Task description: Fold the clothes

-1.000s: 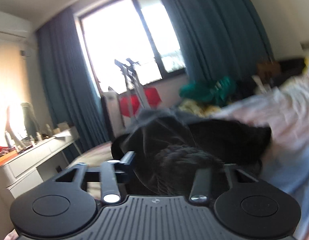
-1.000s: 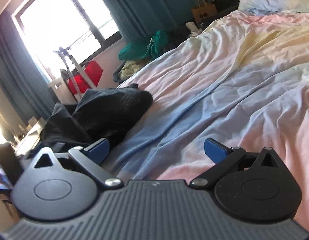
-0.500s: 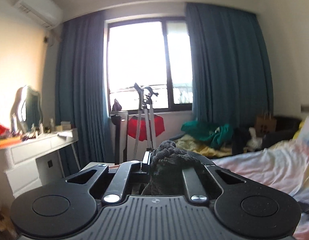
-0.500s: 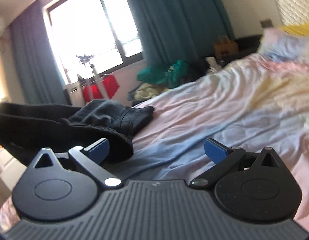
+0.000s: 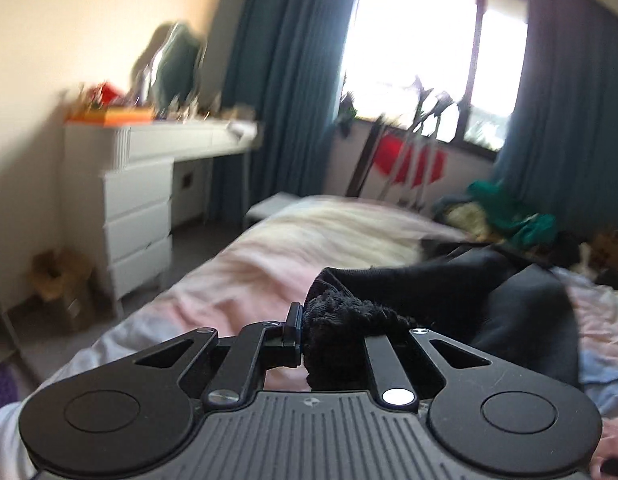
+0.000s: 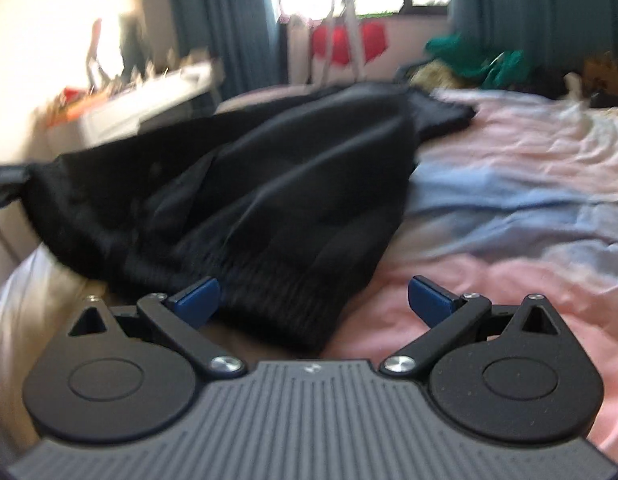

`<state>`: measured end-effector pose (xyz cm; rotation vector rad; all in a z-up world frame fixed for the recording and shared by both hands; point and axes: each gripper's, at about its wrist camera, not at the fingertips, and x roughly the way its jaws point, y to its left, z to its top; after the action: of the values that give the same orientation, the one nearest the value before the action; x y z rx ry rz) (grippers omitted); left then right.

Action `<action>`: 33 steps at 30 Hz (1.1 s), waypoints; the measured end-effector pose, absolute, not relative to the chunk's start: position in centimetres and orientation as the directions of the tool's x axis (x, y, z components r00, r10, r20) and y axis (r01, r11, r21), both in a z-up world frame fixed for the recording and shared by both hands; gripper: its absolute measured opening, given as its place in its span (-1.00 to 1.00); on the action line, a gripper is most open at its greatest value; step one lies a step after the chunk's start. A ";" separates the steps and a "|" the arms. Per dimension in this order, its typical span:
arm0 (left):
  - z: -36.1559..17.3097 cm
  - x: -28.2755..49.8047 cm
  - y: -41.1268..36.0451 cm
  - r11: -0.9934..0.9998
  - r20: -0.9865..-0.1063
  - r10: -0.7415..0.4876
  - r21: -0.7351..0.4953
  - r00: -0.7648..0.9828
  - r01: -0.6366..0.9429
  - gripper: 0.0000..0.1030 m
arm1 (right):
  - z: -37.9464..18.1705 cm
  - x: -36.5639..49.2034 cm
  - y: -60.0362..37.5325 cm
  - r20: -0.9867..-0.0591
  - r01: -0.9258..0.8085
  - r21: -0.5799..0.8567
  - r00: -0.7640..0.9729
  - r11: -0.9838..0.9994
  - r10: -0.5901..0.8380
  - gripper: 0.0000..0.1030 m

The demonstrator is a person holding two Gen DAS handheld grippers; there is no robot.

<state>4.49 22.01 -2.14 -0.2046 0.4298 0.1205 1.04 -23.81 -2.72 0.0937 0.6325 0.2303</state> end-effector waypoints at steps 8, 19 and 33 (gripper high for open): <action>-5.3 6.6 25.1 0.915 -0.543 0.079 -0.293 0.836 -0.277 -0.71 | -5.5 2.8 -20.5 -0.653 -0.104 0.002 0.753 0.995 0.080 0.31; -4.8 5.3 24.3 0.906 -0.535 0.046 -0.332 0.844 -0.261 -0.66 | -5.6 3.2 -21.9 -0.520 -0.006 0.132 0.851 0.991 0.075 0.22; -2.2 -5.4 23.9 0.777 -0.406 -0.302 -0.629 0.862 -0.024 0.64 | -0.5 -0.6 -23.9 -0.395 0.021 0.206 0.916 0.978 0.063 -0.63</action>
<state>-5.37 23.94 -2.22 -0.6709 0.5181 -0.1581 -0.58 -23.89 -0.45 0.2092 0.4122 0.0219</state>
